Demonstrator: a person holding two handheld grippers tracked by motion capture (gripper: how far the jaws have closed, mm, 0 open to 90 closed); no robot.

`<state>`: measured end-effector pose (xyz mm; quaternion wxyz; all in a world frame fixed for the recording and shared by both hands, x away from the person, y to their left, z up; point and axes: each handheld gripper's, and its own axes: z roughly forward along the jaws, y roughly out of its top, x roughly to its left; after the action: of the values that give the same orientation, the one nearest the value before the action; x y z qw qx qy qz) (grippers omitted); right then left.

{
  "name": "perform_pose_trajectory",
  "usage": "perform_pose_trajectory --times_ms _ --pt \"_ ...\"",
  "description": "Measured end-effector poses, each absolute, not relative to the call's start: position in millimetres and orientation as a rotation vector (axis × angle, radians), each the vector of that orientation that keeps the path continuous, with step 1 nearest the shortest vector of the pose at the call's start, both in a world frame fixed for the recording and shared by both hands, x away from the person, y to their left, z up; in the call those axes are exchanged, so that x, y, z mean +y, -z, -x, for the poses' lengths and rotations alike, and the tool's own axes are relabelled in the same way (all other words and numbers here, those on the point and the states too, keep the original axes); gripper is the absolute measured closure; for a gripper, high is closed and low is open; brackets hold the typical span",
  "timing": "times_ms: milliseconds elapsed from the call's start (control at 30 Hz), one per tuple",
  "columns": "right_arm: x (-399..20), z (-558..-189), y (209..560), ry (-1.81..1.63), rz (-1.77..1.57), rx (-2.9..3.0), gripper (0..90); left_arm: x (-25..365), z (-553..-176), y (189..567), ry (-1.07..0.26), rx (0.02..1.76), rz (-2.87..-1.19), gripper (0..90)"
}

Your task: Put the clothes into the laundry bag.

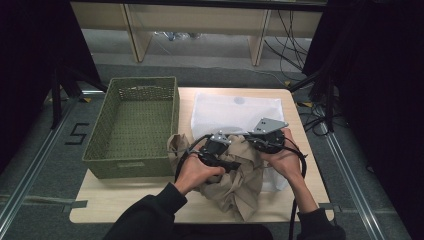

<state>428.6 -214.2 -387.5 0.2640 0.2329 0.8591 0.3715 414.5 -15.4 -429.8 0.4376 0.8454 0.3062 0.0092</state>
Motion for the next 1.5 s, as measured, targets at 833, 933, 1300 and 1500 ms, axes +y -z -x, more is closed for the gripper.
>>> perform_pose_trajectory --times_ms 833,933,1300,1500 --pt "-212.7 -427.7 398.1 -0.960 -0.612 2.376 89.8 -33.5 -418.8 448.5 -0.114 0.772 -2.118 52.6" --pt "-218.4 -429.3 403.8 -0.947 -0.626 2.390 89.8 -14.4 -408.3 435.9 -0.149 0.771 -2.099 33.9" --pt "-218.3 -429.4 404.0 -0.943 -0.649 2.390 89.8 43.0 -453.2 432.8 -0.290 0.979 -2.151 16.9" --pt "-214.1 -429.8 404.4 -0.946 -0.637 2.392 89.8 13.9 -453.2 462.7 -0.180 0.885 -2.220 77.5"
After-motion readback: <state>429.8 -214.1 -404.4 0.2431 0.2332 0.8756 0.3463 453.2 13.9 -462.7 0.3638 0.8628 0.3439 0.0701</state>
